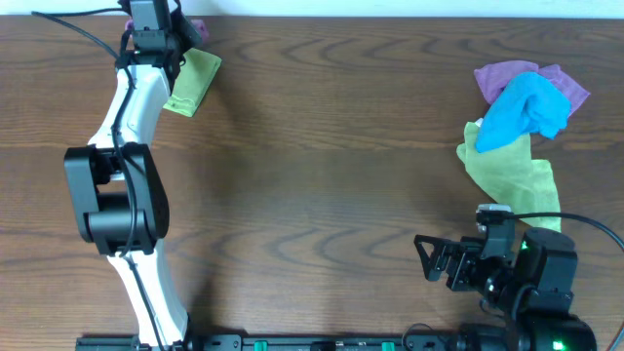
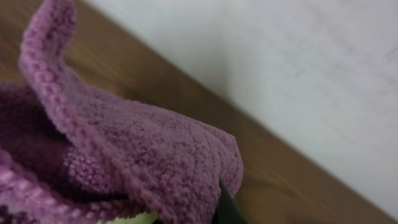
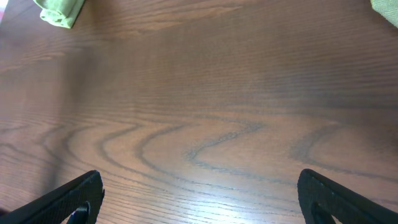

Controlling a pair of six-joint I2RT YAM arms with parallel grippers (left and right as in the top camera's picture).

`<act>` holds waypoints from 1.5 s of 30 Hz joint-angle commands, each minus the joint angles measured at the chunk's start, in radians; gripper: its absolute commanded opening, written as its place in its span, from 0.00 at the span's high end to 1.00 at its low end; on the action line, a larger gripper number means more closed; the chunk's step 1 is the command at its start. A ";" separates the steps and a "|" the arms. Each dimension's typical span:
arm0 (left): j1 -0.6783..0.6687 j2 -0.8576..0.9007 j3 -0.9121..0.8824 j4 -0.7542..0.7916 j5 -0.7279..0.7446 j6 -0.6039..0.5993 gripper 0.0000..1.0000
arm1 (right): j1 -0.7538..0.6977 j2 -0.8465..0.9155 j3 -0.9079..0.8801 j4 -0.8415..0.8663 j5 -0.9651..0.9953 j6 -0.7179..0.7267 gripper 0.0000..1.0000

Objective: Fold the cloth
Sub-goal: 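Carry the folded purple cloth with the left gripper to the green cloth, then lower the purple cloth onto the green cloth and open the left gripper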

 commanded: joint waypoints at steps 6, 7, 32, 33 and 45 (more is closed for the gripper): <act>0.008 0.023 0.021 -0.148 -0.059 0.054 0.94 | -0.006 -0.003 -0.003 -0.002 -0.011 0.008 0.01; 0.008 0.023 0.021 -0.175 -0.059 0.059 0.94 | -0.006 -0.003 -0.003 -0.002 -0.011 0.008 0.01; 0.008 0.022 0.021 -0.594 -0.058 0.060 0.19 | -0.006 -0.003 -0.003 -0.002 -0.011 0.008 0.01; 0.008 0.020 0.021 -0.594 -0.058 0.063 0.13 | -0.006 -0.003 -0.003 -0.002 -0.011 0.008 0.01; 0.008 -0.089 0.028 -0.631 -0.048 0.089 0.05 | -0.006 -0.003 -0.003 -0.002 -0.011 0.008 0.01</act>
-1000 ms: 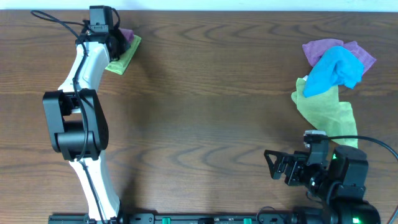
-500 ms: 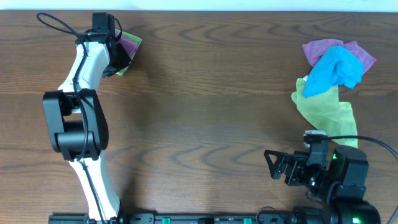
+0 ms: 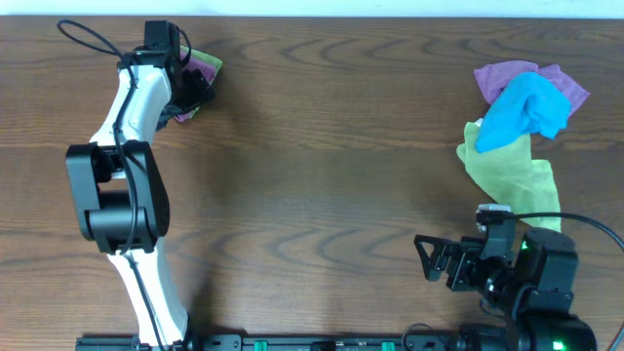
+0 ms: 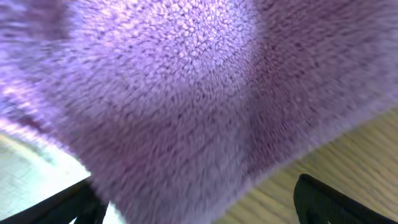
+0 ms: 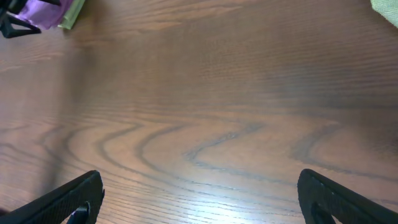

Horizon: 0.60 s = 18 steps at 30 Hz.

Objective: Fold the cloth
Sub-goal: 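Lower the purple cloth onto the green cloth and open the left gripper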

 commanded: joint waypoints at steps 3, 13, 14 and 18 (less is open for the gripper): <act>0.007 -0.148 0.026 -0.059 -0.008 0.052 0.05 | -0.006 -0.003 -0.003 -0.002 -0.011 0.007 0.01; 0.008 -0.370 0.026 -0.295 -0.008 0.077 0.05 | -0.006 -0.003 -0.003 -0.002 -0.011 0.007 0.01; 0.008 -0.395 0.026 -0.312 -0.007 0.077 0.05 | -0.006 -0.003 -0.003 -0.002 -0.011 0.007 0.01; 0.008 -0.483 0.026 -0.357 -0.002 0.076 0.05 | -0.006 -0.003 -0.003 -0.002 -0.011 0.007 0.01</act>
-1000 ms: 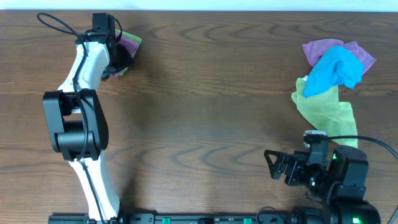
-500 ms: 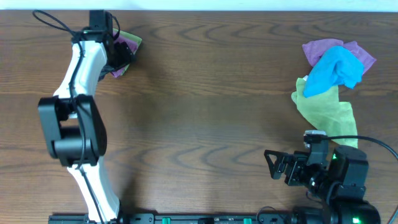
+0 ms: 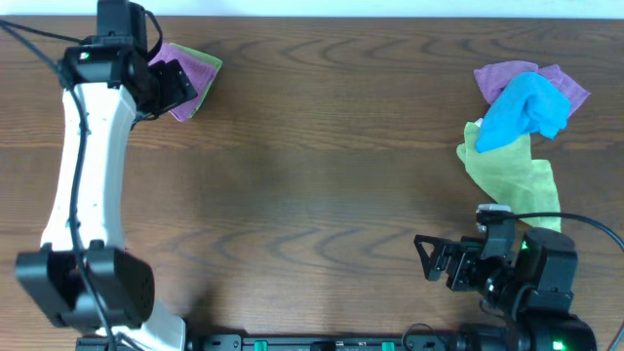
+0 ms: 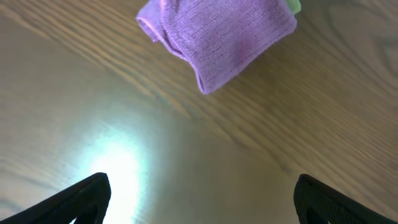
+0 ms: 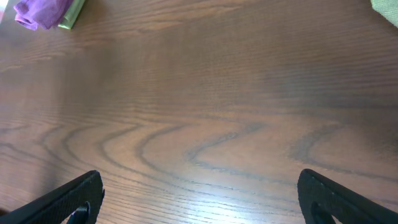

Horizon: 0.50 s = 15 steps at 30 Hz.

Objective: Fold the cloth

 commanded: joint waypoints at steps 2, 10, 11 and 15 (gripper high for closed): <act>0.007 -0.101 0.021 -0.037 0.004 0.014 0.05 | -0.006 -0.003 -0.003 -0.002 -0.011 0.008 0.01; 0.007 -0.270 0.021 -0.225 -0.023 0.014 0.05 | -0.006 -0.003 -0.003 -0.002 -0.011 0.008 0.01; 0.007 -0.294 0.021 -0.246 -0.020 0.009 0.05 | -0.006 -0.003 -0.003 -0.002 -0.011 0.008 0.01; 0.005 -0.378 0.021 -0.282 0.003 0.011 0.05 | -0.006 -0.003 -0.003 -0.002 -0.011 0.008 0.01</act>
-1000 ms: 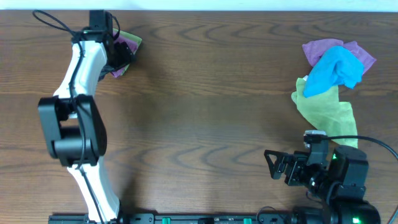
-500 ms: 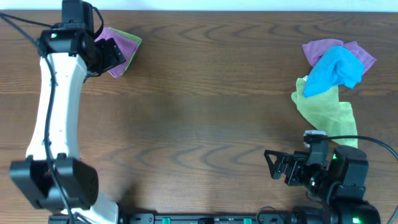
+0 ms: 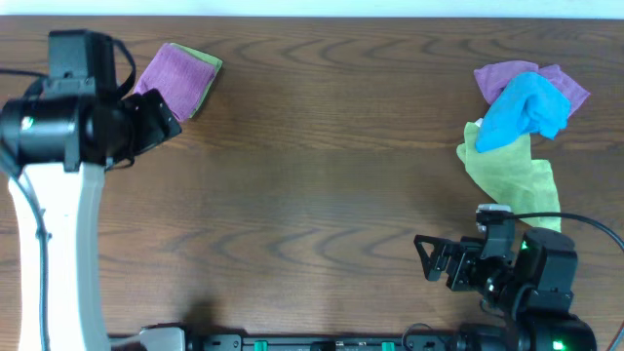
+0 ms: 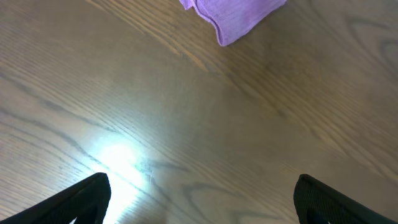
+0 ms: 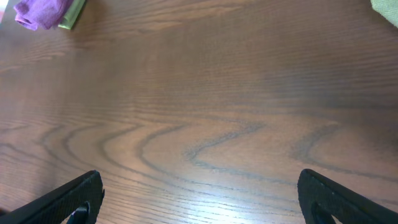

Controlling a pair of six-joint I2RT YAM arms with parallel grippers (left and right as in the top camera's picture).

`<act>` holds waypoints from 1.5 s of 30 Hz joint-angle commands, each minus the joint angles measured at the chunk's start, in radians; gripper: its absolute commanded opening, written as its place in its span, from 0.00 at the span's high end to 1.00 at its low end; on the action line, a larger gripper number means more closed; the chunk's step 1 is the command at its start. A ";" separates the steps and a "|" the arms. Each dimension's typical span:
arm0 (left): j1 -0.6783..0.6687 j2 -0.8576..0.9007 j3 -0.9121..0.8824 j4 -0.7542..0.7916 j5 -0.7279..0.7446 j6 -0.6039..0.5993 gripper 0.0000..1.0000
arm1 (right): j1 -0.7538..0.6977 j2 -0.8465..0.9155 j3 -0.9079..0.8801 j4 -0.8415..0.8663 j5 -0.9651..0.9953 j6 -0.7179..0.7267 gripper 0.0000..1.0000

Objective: Fold the cloth

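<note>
A folded purple cloth lies on top of a folded green cloth at the table's far left; its edge also shows in the left wrist view as the purple cloth and in the right wrist view as the purple cloth. My left gripper hovers open just below and left of that stack, jaws wide over bare wood. My right gripper rests open near the front right, nothing between its jaws.
At the far right lies a heap of unfolded cloths: a purple one, a blue one and a green one. The dark wood table spans the view; a white wall edge runs along the back.
My left arm has pulled back from the folded stack toward the front left and risen; the purple cloth now sits at the top edge of its wrist view. The right arm has not moved.
My left gripper held the purple cloth over the folded green one at the far left. Then it was pressed down on the stack with the purple cloth spread under it. After that it stood open beside the laid-down cloth, and now further back.
</note>
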 commanded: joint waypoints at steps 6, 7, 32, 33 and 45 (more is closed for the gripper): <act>-0.002 -0.176 0.018 -0.099 0.001 0.038 0.05 | -0.006 -0.003 -0.003 -0.002 -0.011 0.008 0.01; -0.002 -0.193 0.015 -0.111 -0.002 0.040 0.05 | -0.006 -0.003 -0.003 -0.002 -0.011 0.008 0.01; -0.002 -0.968 -1.122 0.579 0.058 0.087 0.05 | -0.006 -0.003 -0.003 -0.002 -0.011 0.008 0.01; -0.002 -1.005 -1.155 0.585 0.058 0.101 0.05 | -0.006 -0.003 -0.003 -0.002 -0.011 0.008 0.01; -0.002 -1.279 -1.418 0.593 0.058 0.143 0.05 | -0.006 -0.003 -0.003 -0.002 -0.011 0.008 0.01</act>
